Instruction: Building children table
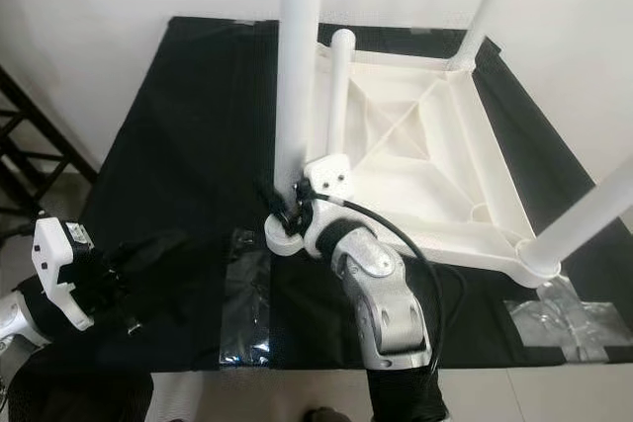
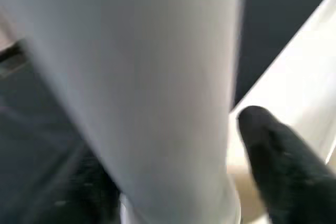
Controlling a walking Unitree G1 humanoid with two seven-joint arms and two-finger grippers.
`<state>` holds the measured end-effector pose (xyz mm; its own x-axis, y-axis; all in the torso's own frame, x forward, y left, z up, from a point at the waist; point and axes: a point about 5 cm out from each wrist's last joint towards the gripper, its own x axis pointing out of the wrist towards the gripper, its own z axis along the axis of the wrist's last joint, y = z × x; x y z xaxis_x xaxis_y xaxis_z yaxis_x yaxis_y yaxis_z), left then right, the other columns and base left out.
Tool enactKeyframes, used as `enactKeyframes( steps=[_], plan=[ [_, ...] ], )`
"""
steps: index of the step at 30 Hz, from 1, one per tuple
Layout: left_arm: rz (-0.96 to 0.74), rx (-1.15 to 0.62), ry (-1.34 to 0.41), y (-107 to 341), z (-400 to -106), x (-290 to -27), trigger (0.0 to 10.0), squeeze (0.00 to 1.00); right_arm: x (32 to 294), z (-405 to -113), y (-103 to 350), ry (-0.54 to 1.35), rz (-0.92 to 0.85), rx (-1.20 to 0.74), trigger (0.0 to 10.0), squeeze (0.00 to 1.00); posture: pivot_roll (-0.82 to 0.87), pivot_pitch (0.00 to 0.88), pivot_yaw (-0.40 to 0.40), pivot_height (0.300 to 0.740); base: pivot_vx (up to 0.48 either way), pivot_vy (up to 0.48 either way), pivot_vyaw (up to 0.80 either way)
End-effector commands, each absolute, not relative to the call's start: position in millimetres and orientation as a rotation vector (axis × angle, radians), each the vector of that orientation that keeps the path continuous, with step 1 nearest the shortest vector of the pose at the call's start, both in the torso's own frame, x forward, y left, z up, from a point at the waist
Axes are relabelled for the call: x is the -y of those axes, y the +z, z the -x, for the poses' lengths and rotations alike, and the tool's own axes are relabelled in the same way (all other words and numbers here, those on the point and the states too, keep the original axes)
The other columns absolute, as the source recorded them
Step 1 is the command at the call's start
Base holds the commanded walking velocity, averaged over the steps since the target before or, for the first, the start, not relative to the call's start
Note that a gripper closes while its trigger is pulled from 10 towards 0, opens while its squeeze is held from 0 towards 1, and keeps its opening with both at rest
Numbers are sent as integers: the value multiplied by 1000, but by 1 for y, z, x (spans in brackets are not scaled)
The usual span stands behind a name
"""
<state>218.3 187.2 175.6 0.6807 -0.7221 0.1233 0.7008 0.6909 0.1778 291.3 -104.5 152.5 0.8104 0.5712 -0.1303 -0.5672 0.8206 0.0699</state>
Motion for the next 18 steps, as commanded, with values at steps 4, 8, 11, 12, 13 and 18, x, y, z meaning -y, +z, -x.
enactKeyframes(
  steps=[4,8,11,12,13,18],
  plan=[
    [-108,177,-801,173,-218,-188,10000,0,105,-296,188,957,-96,-2,10000,412,46,159,-62,740,0,0,0],
    [-108,176,-802,173,-218,-187,10000,0,108,-296,191,1058,-52,10,10000,0,54,152,-61,740,0,0,0],
    [-108,175,-802,172,-219,-186,10000,0,112,-302,194,1131,-28,10,10000,0,62,151,-60,740,0,0,0],
    [-109,173,-803,172,-219,-186,10000,0,118,-310,198,1195,-9,1,10000,0,63,150,-60,740,0,0,0],
    [-109,173,-803,172,-219,-186,10000,0,118,-310,198,1195,-9,1,10000,0,63,150,-60,740,0,0,0],
    [-111,167,-805,171,-219,-186,10000,0,134,-338,204,1291,70,-93,10000,0,70,142,-59,740,0,0,0]
  ],
)
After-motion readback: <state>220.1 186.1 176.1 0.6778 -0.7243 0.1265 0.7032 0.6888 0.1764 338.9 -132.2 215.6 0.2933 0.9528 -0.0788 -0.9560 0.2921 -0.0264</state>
